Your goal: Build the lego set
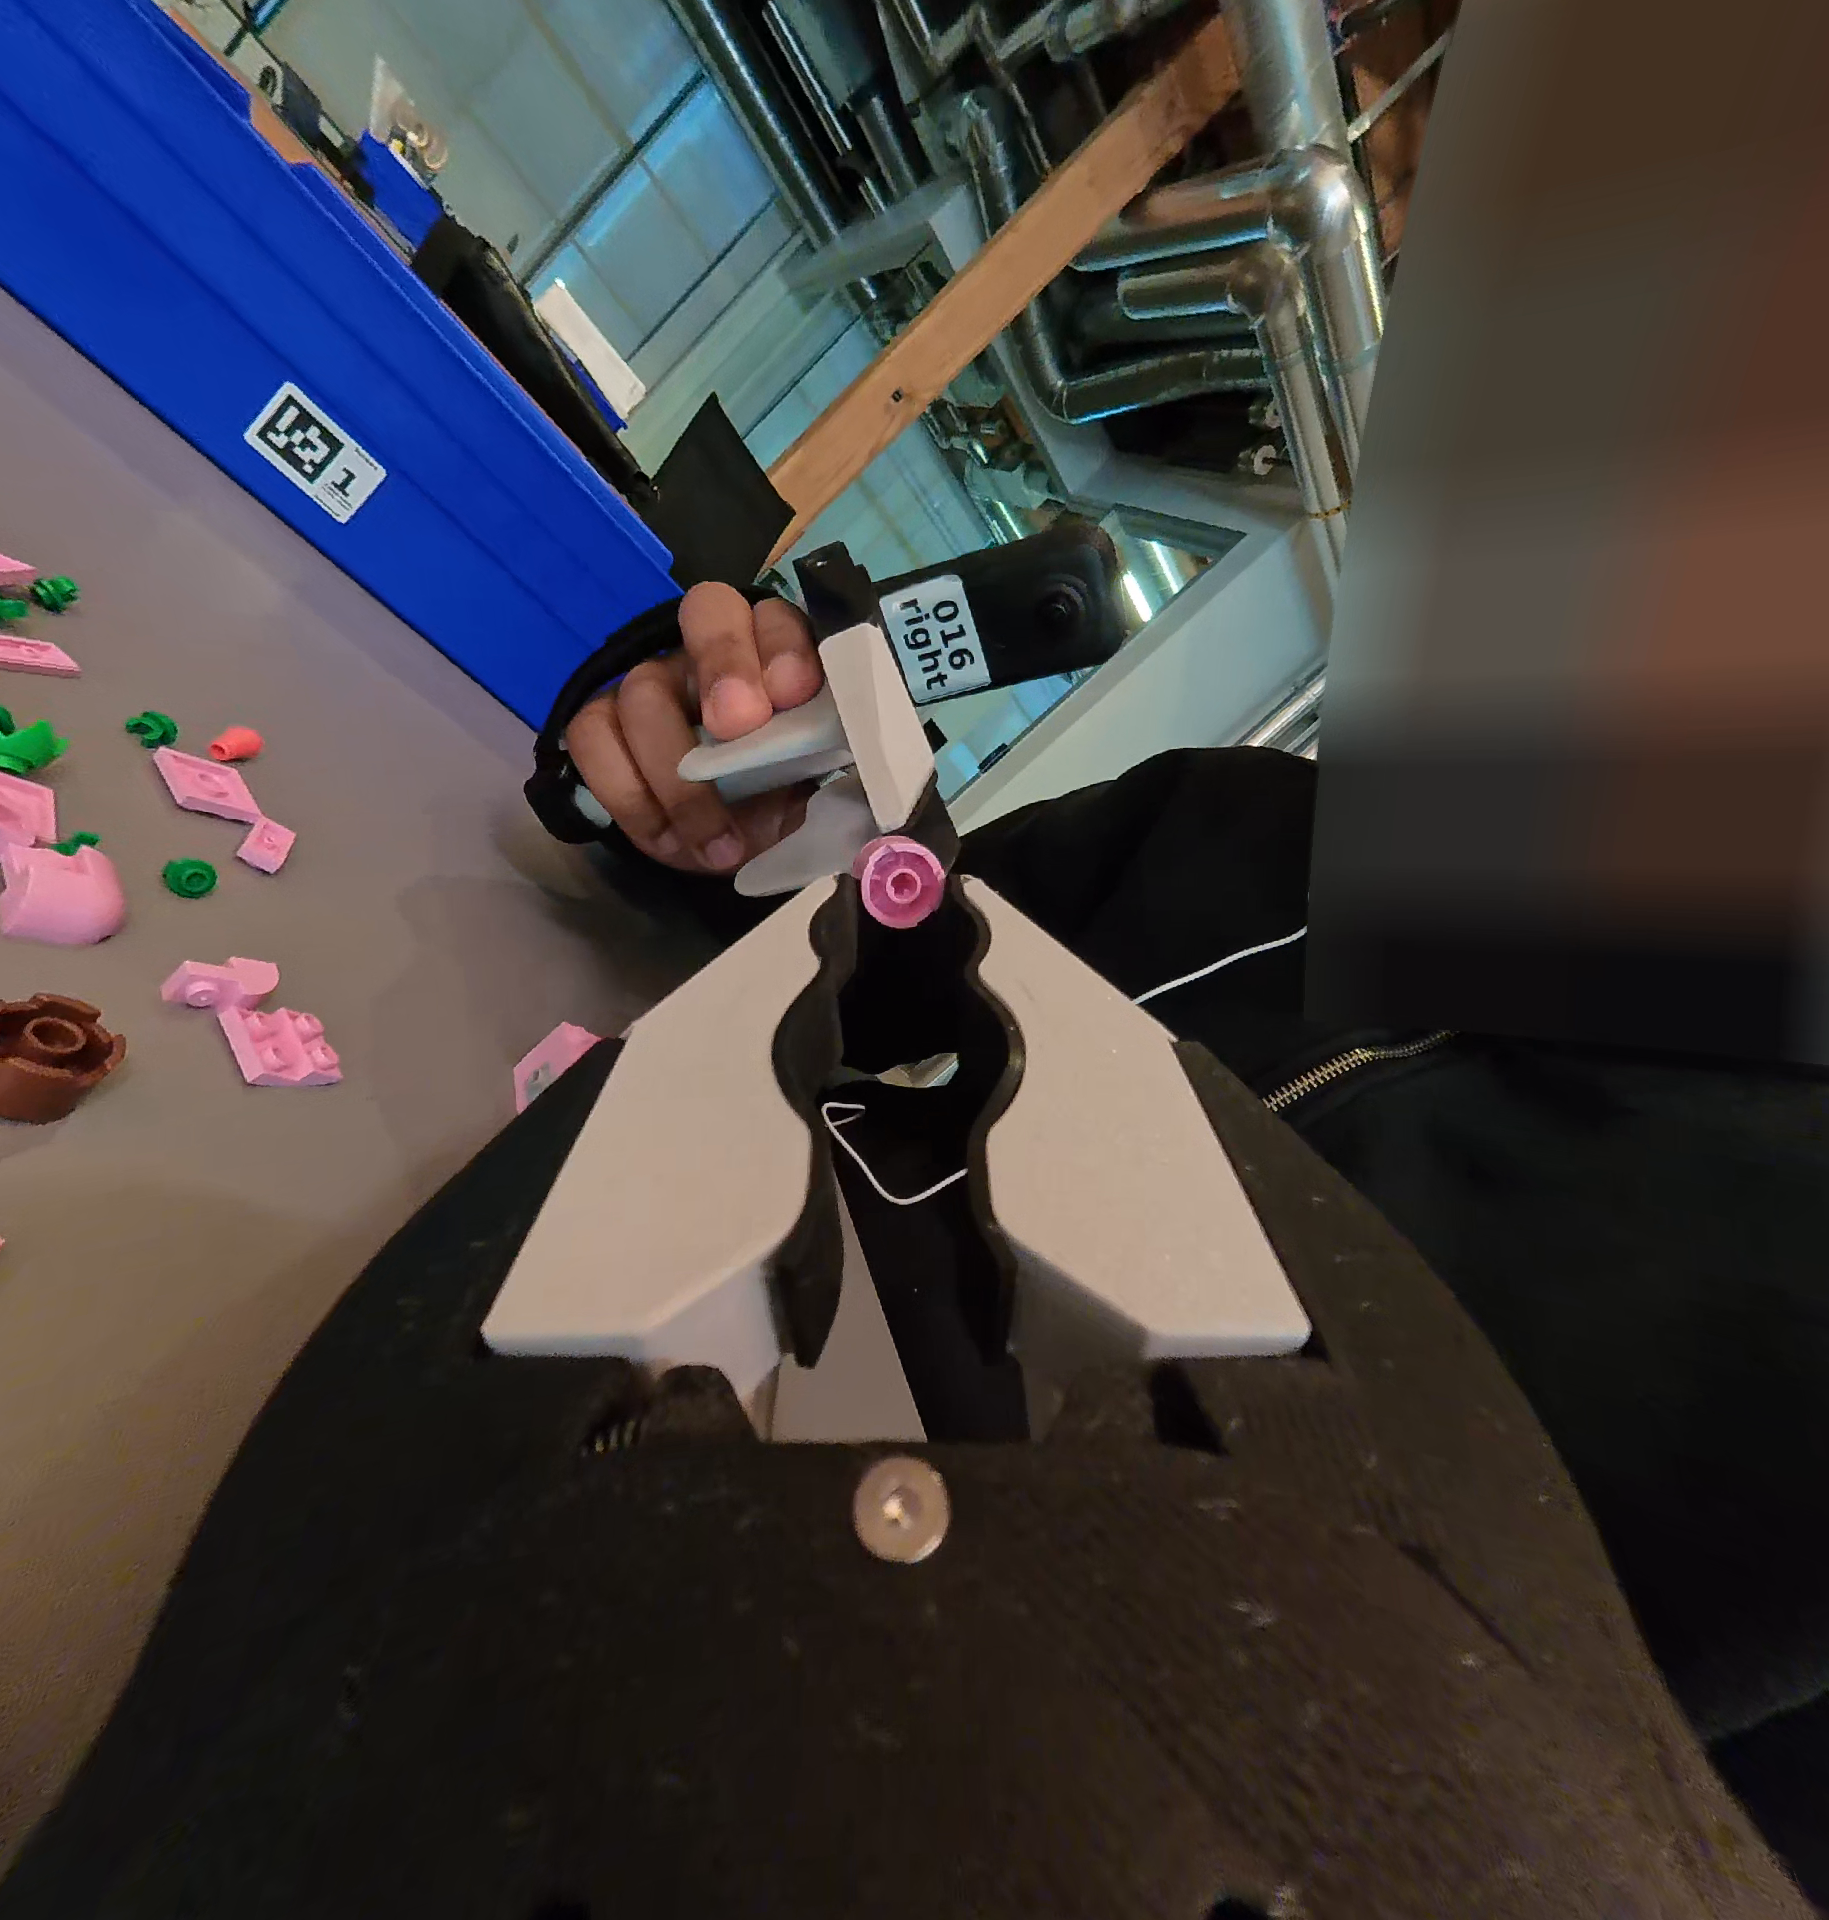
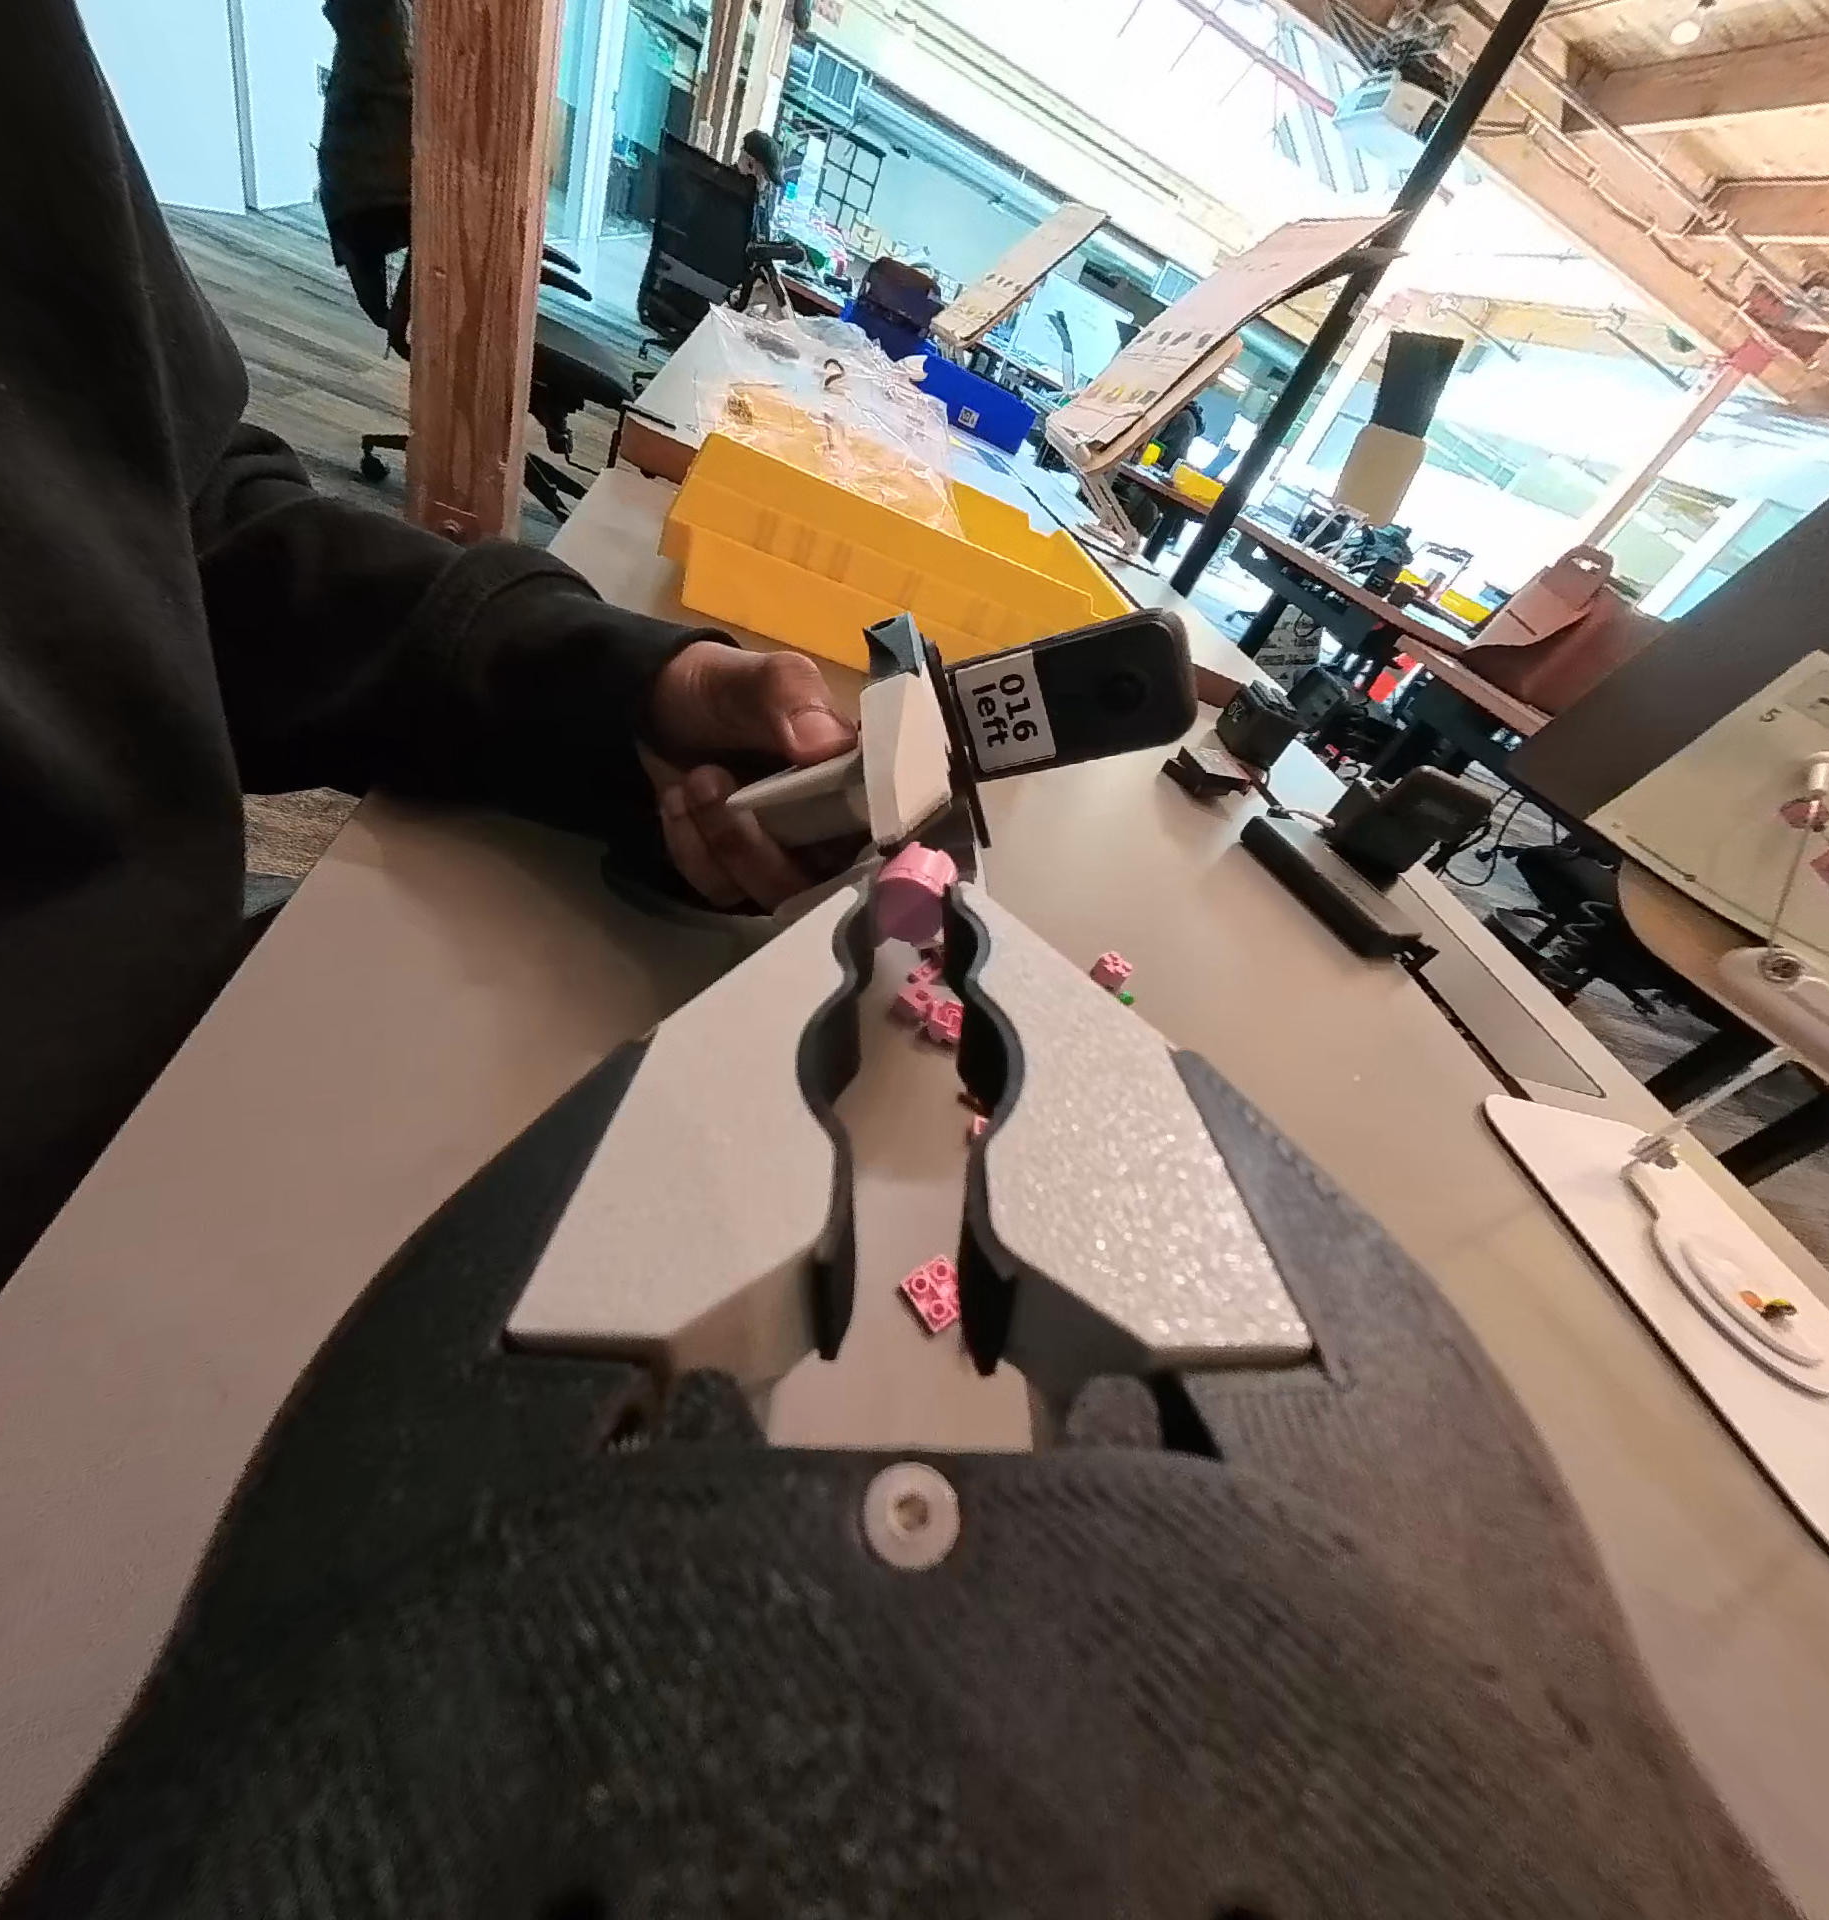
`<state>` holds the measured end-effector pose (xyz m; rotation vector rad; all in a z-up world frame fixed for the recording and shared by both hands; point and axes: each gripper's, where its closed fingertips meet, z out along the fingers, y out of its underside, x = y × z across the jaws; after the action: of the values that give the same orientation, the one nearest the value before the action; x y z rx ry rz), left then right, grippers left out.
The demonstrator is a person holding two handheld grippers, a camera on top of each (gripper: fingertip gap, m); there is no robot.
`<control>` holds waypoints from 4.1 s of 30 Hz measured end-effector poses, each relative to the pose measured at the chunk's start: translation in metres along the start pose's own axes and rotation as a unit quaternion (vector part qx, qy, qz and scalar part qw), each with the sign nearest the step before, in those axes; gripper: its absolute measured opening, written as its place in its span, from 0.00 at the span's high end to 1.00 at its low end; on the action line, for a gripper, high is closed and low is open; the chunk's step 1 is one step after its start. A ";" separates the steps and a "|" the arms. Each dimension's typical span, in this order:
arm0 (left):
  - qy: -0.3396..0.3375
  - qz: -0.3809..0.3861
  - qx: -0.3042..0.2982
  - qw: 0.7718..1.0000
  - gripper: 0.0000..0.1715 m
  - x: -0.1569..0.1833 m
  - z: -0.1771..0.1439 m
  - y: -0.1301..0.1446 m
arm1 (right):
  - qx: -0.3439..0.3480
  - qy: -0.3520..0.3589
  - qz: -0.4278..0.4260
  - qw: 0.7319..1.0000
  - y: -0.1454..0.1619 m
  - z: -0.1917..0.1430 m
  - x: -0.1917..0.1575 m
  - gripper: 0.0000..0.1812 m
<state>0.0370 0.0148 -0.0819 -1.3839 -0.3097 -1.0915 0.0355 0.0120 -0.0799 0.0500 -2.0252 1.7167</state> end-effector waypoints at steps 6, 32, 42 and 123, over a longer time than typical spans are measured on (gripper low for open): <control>-0.003 0.000 0.002 1.000 0.92 -0.001 0.000 -0.001 | 0.005 -0.003 0.019 1.000 0.000 -0.001 0.003 0.98; 0.082 -0.056 -0.073 0.992 0.92 0.018 0.015 0.026 | 0.067 -0.163 0.142 0.974 -0.011 -0.004 -0.033 0.92; 0.096 -0.064 -0.074 0.991 0.92 0.022 0.016 0.027 | 0.045 -0.149 0.115 0.981 -0.013 -0.004 -0.034 0.94; -0.134 0.282 -0.036 0.949 0.93 0.007 0.009 -0.001 | 0.055 0.049 0.010 0.997 -0.018 -0.021 0.023 0.86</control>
<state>0.0437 0.0196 -0.0740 -1.5605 -0.0548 -0.4465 0.0282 0.0341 -0.0526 -0.0186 -1.8663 1.8049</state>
